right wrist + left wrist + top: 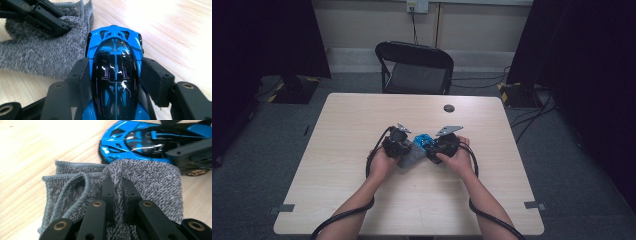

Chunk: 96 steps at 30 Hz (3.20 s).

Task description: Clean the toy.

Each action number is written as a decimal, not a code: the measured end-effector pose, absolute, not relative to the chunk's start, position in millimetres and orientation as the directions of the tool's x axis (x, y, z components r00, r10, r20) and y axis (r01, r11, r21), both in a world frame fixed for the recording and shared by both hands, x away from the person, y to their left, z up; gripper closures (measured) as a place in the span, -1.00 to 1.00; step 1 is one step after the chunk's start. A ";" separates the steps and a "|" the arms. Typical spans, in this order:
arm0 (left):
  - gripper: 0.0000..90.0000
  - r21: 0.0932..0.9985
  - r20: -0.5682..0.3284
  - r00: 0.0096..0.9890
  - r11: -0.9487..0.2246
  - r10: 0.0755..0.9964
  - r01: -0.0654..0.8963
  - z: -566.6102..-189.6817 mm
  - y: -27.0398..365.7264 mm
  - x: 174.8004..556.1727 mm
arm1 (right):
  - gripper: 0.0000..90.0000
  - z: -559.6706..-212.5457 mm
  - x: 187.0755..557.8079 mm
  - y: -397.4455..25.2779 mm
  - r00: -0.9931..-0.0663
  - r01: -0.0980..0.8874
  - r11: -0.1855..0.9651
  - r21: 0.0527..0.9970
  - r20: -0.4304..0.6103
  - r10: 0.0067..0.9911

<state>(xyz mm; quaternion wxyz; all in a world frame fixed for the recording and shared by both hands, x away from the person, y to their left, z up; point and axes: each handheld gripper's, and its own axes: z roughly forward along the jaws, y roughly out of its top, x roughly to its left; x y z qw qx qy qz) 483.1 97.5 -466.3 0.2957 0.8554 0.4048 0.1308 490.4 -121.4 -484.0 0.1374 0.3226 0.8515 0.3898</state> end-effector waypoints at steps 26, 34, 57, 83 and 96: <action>0.85 0.628 -0.058 0.519 -0.373 0.853 0.683 -463.5 137.3 504.7 | -0.07 -483.5 490.3 -121.2 -0.758 0.439 0.497 0.749 0.011 0.652; 0.86 0.660 -0.037 0.615 -0.443 0.787 0.606 -438.6 133.6 479.3 | -0.07 -483.9 490.2 -122.1 -0.758 0.439 0.493 0.751 0.014 0.652; 0.86 0.624 -0.060 0.792 -0.596 0.608 0.505 -463.4 59.9 419.8 | -0.07 -482.7 489.9 -120.7 -0.755 0.443 0.501 0.743 0.008 0.656; 0.85 0.616 -0.058 0.773 -0.586 0.632 0.526 -466.8 50.0 434.1 | -0.07 -483.4 489.1 -122.0 -0.756 0.439 0.496 0.749 0.010 0.655; 0.85 0.621 -0.056 0.739 -0.556 0.671 0.552 -465.3 67.1 443.2 | -0.07 -483.4 488.7 -123.0 -0.756 0.442 0.493 0.749 0.015 0.655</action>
